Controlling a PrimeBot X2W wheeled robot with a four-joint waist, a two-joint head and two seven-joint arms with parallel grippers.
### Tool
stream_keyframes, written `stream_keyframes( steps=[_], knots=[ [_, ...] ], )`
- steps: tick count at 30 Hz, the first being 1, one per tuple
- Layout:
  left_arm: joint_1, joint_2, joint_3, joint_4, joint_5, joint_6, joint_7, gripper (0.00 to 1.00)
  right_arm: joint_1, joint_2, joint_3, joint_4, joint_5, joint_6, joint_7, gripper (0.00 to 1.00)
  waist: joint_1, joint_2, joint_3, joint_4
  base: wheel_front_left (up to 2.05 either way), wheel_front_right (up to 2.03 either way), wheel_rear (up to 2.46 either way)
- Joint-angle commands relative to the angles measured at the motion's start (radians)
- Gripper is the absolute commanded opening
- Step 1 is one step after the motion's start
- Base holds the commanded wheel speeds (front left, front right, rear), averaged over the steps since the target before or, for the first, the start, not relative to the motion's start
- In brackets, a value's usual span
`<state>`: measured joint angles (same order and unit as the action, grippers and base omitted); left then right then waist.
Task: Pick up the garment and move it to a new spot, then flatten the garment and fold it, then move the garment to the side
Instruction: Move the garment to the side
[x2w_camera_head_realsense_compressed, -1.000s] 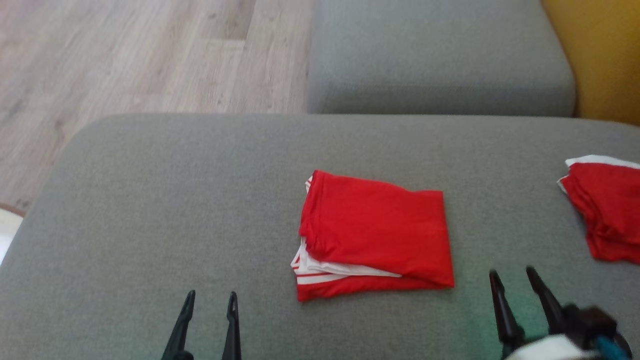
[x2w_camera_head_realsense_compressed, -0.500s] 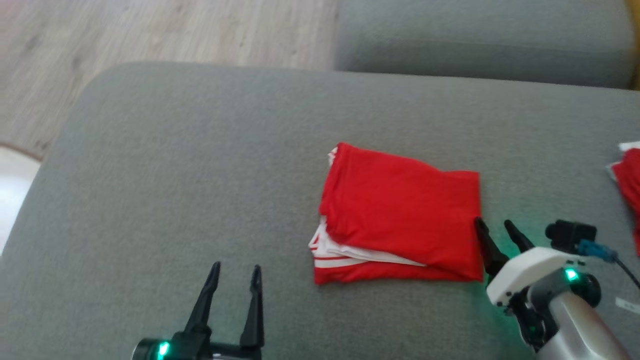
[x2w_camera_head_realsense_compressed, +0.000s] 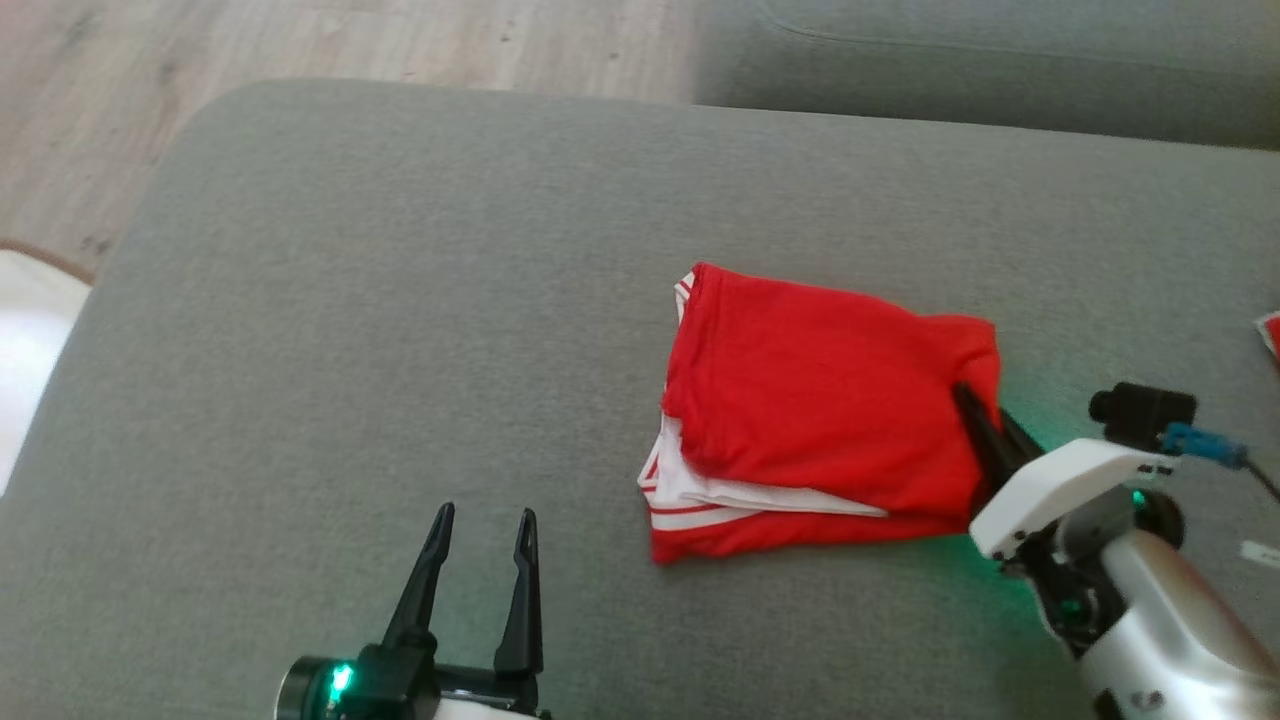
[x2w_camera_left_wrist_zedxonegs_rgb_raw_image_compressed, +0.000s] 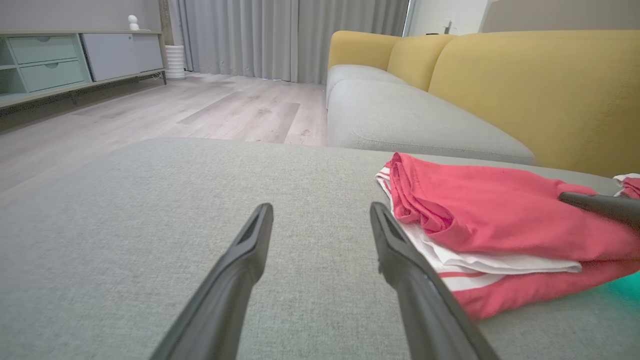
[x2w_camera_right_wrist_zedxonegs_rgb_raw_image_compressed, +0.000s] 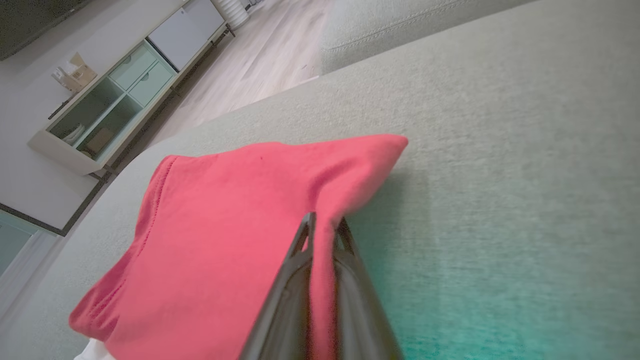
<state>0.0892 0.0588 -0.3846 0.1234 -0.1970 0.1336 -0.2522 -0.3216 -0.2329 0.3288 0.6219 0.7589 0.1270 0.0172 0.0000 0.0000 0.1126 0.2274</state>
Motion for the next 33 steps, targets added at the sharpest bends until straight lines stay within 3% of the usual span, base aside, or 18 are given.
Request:
stream_keyframes(
  steps=[1, 7, 13, 18, 23, 24, 25, 26, 33],
  knots=[
    [-0.036, -0.008, 0.029, -0.028, -0.008, 0.007, -0.010, 1.00, -0.034, -0.031, 0.020, -0.037, 0.006, 0.004, -0.015, 0.00, 0.0000, 0.0000, 0.001, -0.014, 0.00, 0.00, 0.00],
    [-0.039, -0.008, 0.041, -0.041, -0.011, 0.000, -0.010, 1.00, -0.044, -0.152, 0.033, -0.103, -0.010, 0.004, -0.011, 0.00, 0.0000, 0.0000, 0.022, -0.104, 0.00, 0.00, 0.00],
    [-0.087, -0.008, 0.049, -0.057, -0.008, -0.016, -0.010, 1.00, -0.102, -0.366, -0.018, -0.177, -0.077, 0.004, 0.057, 0.00, 0.0000, 0.0000, 0.105, -0.208, 0.00, 0.00, 0.00],
    [-0.136, -0.008, 0.053, -0.058, 0.012, -0.027, -0.010, 1.00, -0.169, -0.521, -0.064, -0.224, -0.132, 0.004, 0.114, 0.00, 0.0000, 0.0000, 0.176, -0.251, 0.00, 0.00, 0.00],
    [-0.184, -0.009, 0.053, -0.062, 0.009, -0.042, -0.010, 1.00, -0.221, -0.621, -0.127, -0.233, -0.174, 0.004, 0.136, 0.00, 0.0000, 0.0000, 0.221, -0.262, 0.00, 0.00, 0.00],
    [-0.190, -0.009, 0.052, -0.069, 0.001, -0.045, -0.010, 1.00, -0.227, -0.630, -0.139, -0.229, -0.186, 0.004, 0.137, 0.24, 0.0000, 0.0000, 0.223, -0.262, 0.00, 0.00, 0.00],
    [-0.194, -0.009, 0.053, -0.076, -0.004, -0.048, -0.010, 1.00, -0.231, -0.634, -0.149, -0.223, -0.199, 0.004, 0.139, 0.81, 0.0000, 0.0000, 0.224, -0.263, 0.00, 0.00, 0.00],
    [-0.195, -0.009, 0.053, -0.083, -0.013, -0.052, -0.010, 1.00, -0.235, -0.634, -0.160, -0.218, -0.217, 0.004, 0.139, 1.00, 0.0000, 0.0000, 0.223, -0.262, 0.00, 0.00, 0.00],
    [-0.173, -0.009, 0.050, -0.061, -0.026, -0.058, -0.010, 1.00, -0.207, -0.517, -0.195, -0.204, -0.405, 0.004, 0.070, 1.00, 0.0000, 0.0000, 0.150, -0.240, 0.00, 0.00, 0.00]
  ],
)
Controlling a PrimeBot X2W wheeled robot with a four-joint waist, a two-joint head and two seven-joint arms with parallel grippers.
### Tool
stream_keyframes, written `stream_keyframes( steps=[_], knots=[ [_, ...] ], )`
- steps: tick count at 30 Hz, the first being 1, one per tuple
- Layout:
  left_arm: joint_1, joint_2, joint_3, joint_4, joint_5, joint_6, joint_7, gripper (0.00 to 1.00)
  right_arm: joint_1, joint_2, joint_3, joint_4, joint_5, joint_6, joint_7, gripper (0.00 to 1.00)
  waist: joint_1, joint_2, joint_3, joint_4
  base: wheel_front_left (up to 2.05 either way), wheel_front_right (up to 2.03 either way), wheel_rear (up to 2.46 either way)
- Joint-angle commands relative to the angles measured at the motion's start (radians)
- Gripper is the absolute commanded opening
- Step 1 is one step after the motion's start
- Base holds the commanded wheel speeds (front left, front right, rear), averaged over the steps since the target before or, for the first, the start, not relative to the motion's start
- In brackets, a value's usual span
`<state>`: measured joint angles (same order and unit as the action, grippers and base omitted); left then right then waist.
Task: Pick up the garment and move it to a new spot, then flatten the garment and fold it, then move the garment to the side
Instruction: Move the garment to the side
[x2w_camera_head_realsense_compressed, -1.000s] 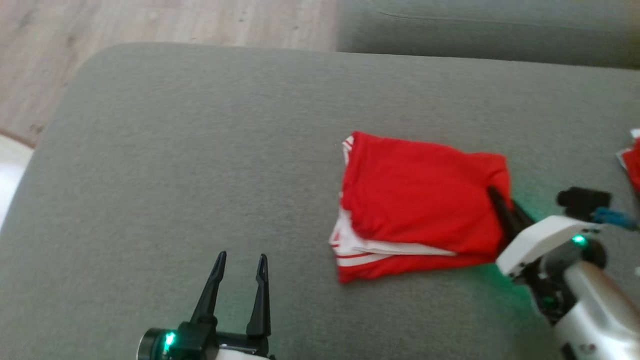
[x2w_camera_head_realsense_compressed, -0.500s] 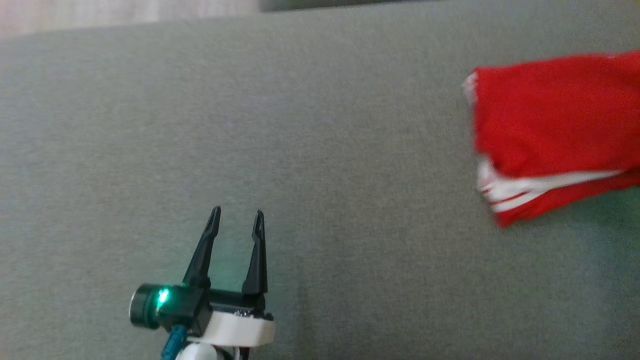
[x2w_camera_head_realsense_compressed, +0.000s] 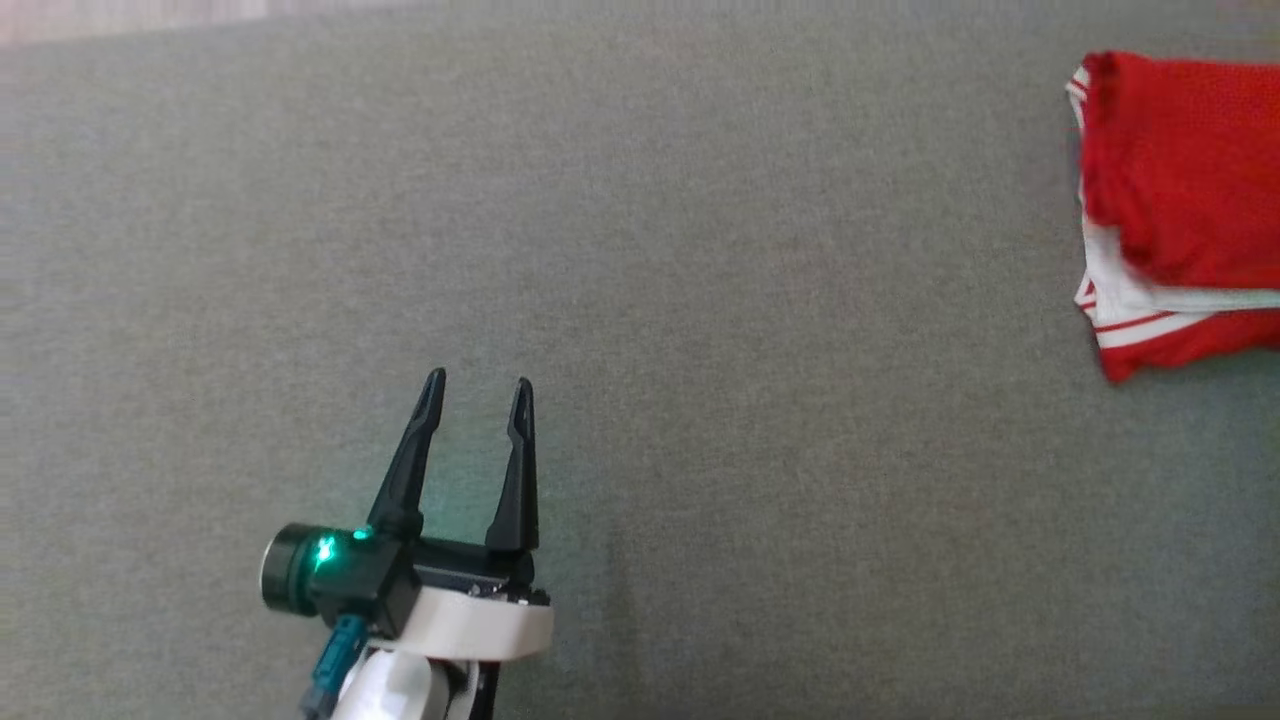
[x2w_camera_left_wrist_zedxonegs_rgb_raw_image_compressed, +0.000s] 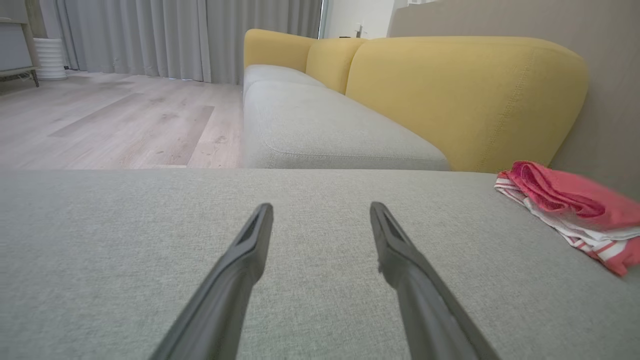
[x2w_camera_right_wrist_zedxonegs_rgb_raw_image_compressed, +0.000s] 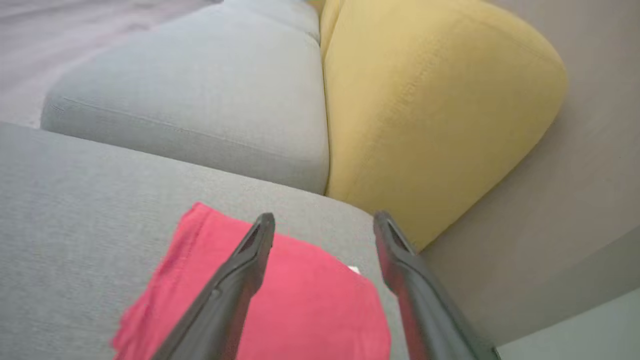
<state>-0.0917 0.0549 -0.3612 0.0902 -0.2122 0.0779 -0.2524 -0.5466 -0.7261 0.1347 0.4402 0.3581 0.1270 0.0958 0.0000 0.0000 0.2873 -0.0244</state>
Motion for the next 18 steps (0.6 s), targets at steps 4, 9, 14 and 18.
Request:
stream_keyframes(
  steps=[4, 9, 14, 18],
  knots=[
    [0.034, -0.005, 0.025, -0.023, -0.016, 0.004, -0.009, 1.00, 0.093, 0.105, 0.013, -0.030, -0.063, 0.004, -0.052, 1.00, 0.0000, 0.0000, -0.096, 0.039, 0.00, 0.00, 0.00],
    [0.081, -0.005, 0.030, -0.018, -0.026, 0.008, -0.009, 1.00, 0.215, 0.254, 0.065, -0.035, -0.077, 0.004, -0.121, 1.00, 0.0000, 0.0000, -0.193, 0.083, 0.00, 0.00, 0.00],
    [0.122, -0.005, 0.039, -0.004, -0.030, 0.013, -0.009, 1.00, 0.312, 0.356, 0.120, -0.012, -0.058, 0.004, -0.181, 1.00, 0.0000, 0.0000, -0.260, 0.116, 0.00, 0.00, 0.00],
    [0.160, -0.005, 0.056, 0.012, -0.015, 0.023, -0.009, 1.00, 0.399, 0.454, 0.163, 0.023, -0.053, 0.004, -0.284, 1.00, 0.0000, 0.0000, -0.315, 0.137, 0.00, 0.00, 0.00]
  ],
)
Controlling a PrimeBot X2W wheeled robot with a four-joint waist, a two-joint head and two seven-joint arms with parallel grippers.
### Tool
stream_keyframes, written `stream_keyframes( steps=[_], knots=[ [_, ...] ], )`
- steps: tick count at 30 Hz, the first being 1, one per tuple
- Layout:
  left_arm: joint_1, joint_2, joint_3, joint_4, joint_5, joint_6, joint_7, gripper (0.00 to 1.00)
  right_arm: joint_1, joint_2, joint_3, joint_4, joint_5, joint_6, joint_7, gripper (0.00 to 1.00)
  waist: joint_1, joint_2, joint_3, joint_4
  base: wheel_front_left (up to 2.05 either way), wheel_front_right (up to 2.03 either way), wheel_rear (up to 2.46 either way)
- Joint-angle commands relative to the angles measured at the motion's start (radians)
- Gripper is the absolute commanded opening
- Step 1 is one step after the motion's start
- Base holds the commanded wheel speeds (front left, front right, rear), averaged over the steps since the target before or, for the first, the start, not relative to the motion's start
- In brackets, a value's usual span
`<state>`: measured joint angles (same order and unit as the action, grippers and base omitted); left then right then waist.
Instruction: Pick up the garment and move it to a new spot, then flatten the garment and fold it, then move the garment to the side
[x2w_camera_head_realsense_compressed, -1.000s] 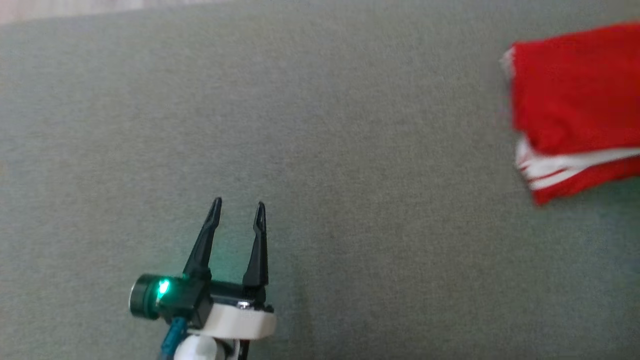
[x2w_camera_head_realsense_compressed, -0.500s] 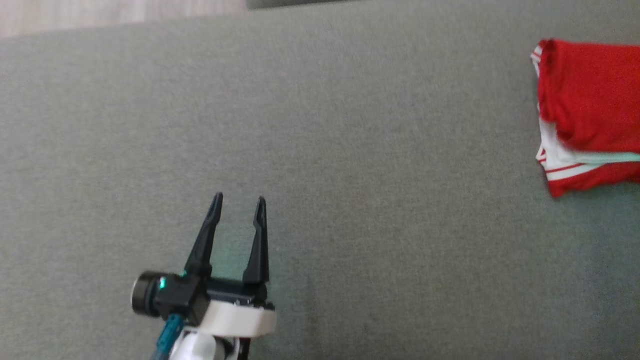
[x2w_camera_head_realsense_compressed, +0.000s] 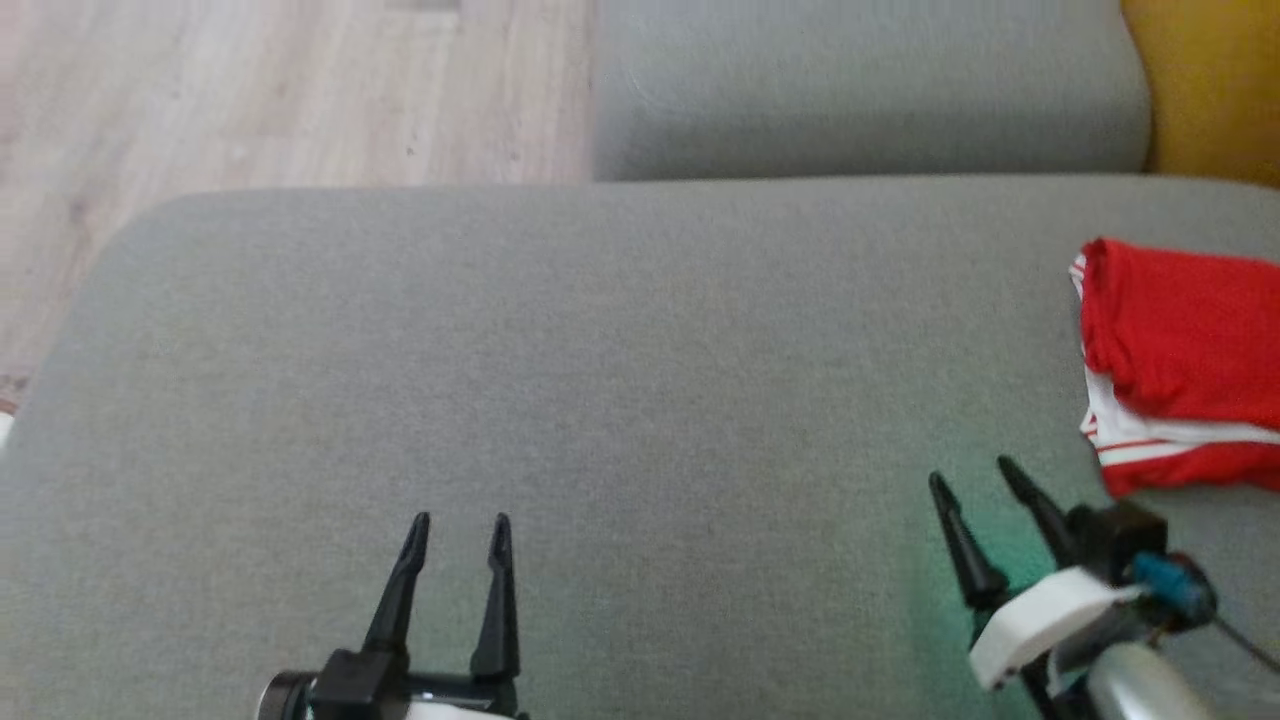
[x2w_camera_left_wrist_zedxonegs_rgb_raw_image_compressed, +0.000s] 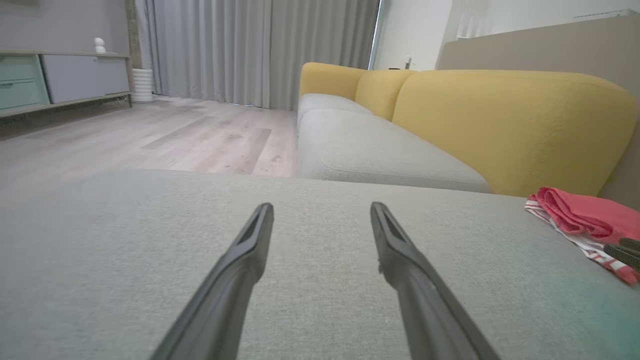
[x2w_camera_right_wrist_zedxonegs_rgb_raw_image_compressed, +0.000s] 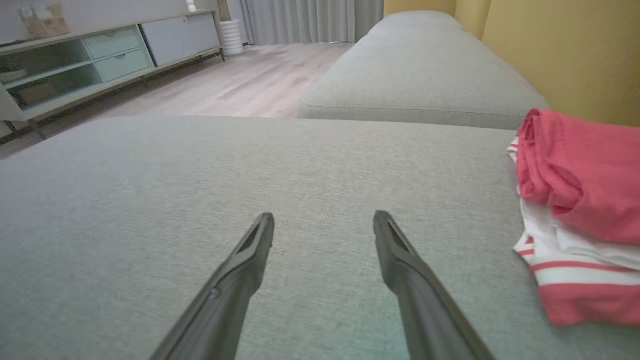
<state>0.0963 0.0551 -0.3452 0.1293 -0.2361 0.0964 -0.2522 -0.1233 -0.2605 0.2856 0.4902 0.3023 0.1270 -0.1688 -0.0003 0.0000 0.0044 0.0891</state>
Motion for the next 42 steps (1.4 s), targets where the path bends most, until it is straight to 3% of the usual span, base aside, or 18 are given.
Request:
stream_keyframes(
  steps=[1, 6, 12, 17, 32, 33, 42],
  knots=[
    [-0.021, -0.005, 0.046, -0.029, 0.012, 0.007, -0.010, 1.00, -0.013, 0.004, 0.013, -0.023, -0.003, 0.004, -0.040, 1.00, 0.0003, 0.0000, -0.040, 0.023, 0.00, 0.00, 0.00],
    [0.019, -0.005, 0.077, -0.040, 0.031, 0.018, -0.010, 1.00, 0.062, 0.077, -0.030, -0.051, -0.046, 0.004, -0.089, 1.00, 0.0003, 0.0000, -0.076, 0.018, 0.00, 0.00, 0.00],
    [0.051, -0.005, 0.102, -0.063, 0.045, 0.016, -0.010, 1.00, 0.213, 0.147, -0.153, -0.276, -0.134, 0.004, -0.093, 1.00, 0.0003, 0.0000, -0.096, 0.013, 0.00, 0.00, 0.00],
    [0.078, -0.005, 0.125, -0.075, 0.048, 0.006, -0.010, 1.00, 0.318, 0.179, -0.178, -0.398, -0.203, 0.004, -0.093, 1.00, 0.0003, 0.0000, -0.104, -0.002, 0.00, 0.00, 0.00],
    [0.080, -0.005, 0.121, -0.047, 0.067, -0.008, -0.010, 1.00, 0.345, 0.207, -0.197, -0.417, -0.221, 0.004, -0.093, 1.00, 0.0003, 0.0000, -0.113, -0.006, 0.00, 0.00, 0.00],
    [0.119, 0.001, 0.091, -0.016, 0.061, -0.008, 0.000, 0.00, 0.382, 0.215, -0.215, -0.387, -0.219, 0.000, -0.079, 0.00, 0.0004, 0.0000, -0.113, -0.006, 0.00, 0.00, 0.00],
    [0.131, 0.003, 0.095, 0.043, 0.015, -0.013, 0.011, 0.00, 0.383, 0.213, -0.212, -0.325, -0.171, 0.000, -0.071, 0.00, 0.0005, 0.0000, -0.110, -0.008, 0.00, 0.00, 0.00]
  ],
)
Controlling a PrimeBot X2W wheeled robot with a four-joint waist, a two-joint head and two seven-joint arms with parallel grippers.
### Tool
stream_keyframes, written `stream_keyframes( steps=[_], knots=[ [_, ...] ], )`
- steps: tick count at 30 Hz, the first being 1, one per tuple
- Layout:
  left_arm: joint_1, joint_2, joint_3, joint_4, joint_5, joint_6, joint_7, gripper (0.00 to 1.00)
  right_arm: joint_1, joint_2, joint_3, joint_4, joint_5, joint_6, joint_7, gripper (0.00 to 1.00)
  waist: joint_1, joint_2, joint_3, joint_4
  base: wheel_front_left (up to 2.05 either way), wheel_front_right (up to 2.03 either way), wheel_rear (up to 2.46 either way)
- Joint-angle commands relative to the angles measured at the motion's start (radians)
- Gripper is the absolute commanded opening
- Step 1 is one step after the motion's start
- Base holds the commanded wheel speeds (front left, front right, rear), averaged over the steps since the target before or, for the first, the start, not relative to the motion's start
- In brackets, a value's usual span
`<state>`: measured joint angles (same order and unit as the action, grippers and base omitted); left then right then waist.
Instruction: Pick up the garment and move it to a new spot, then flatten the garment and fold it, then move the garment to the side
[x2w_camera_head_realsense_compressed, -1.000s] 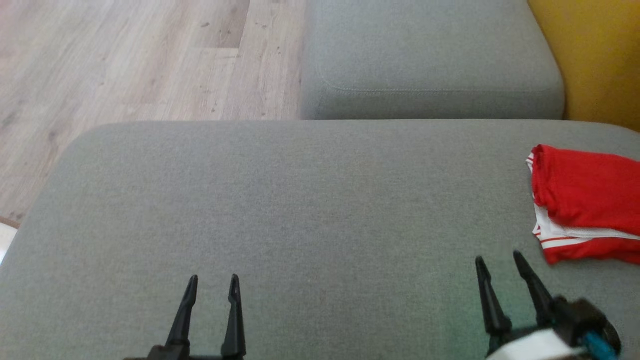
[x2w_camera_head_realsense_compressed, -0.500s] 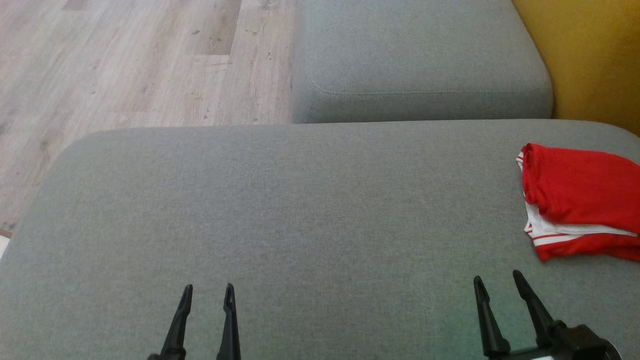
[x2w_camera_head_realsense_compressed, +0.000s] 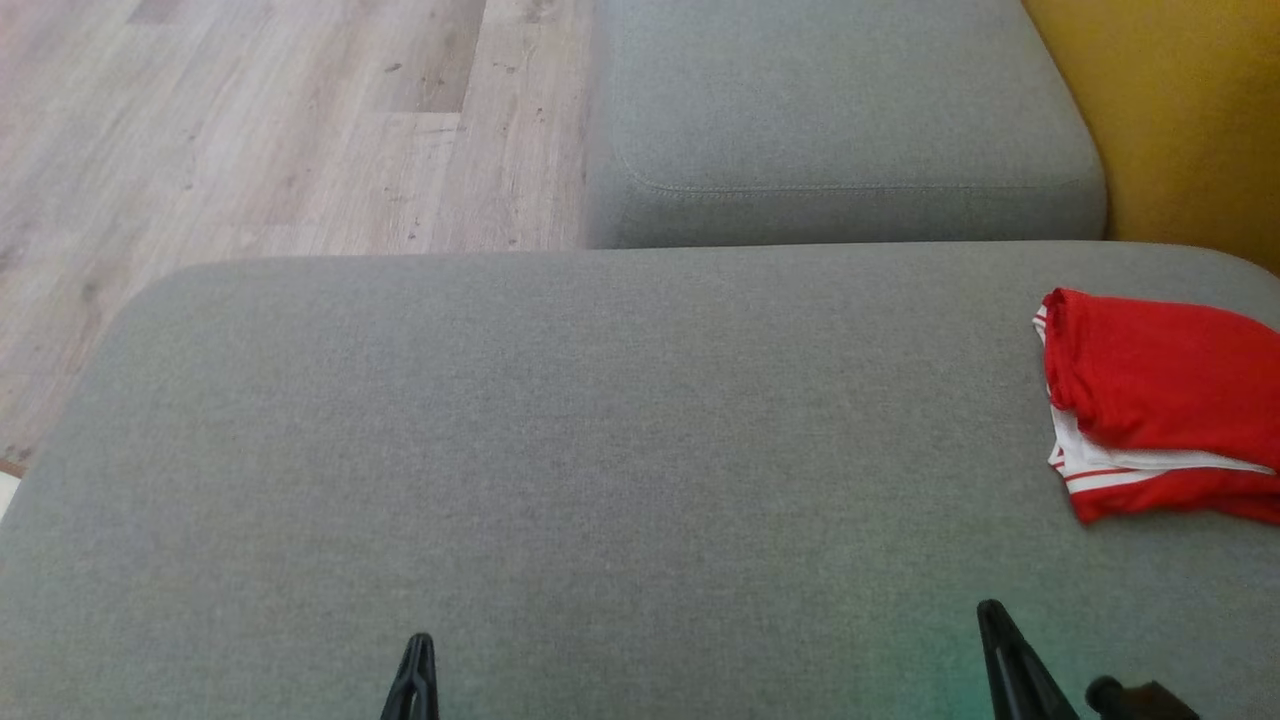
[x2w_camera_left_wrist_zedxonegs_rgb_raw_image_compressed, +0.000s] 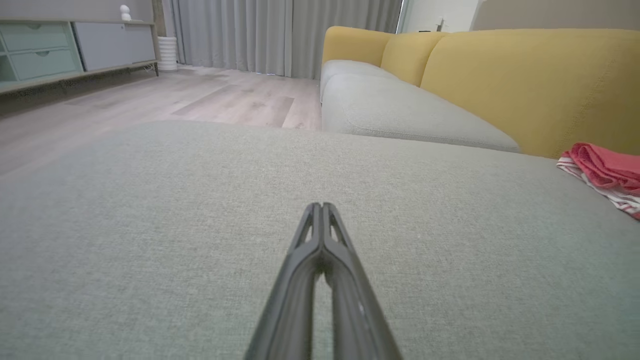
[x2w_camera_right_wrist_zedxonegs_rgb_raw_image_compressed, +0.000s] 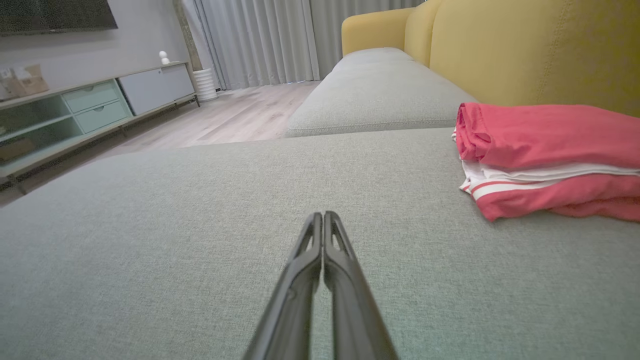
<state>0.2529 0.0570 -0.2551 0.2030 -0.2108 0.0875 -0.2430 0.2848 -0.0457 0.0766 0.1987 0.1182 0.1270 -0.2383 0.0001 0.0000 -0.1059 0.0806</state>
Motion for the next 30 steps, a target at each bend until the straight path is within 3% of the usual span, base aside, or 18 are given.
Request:
stream_keyframes(
  steps=[1, 30],
  knots=[
    [-0.028, 0.002, 0.007, -0.031, -0.023, -0.005, 0.004, 0.00, -0.028, -0.003, -0.004, -0.032, 0.026, 0.000, 0.001, 0.00, 0.0000, 0.0000, 0.001, -0.001, 0.00, 0.00, 0.00],
    [-0.113, 0.019, 0.071, -0.006, -0.388, -0.060, 0.072, 0.00, -0.120, -0.020, -0.028, -0.012, 0.411, 0.001, 0.071, 0.00, 0.0000, 0.0000, 0.028, -0.020, 0.00, 0.00, 0.00]
  ],
)
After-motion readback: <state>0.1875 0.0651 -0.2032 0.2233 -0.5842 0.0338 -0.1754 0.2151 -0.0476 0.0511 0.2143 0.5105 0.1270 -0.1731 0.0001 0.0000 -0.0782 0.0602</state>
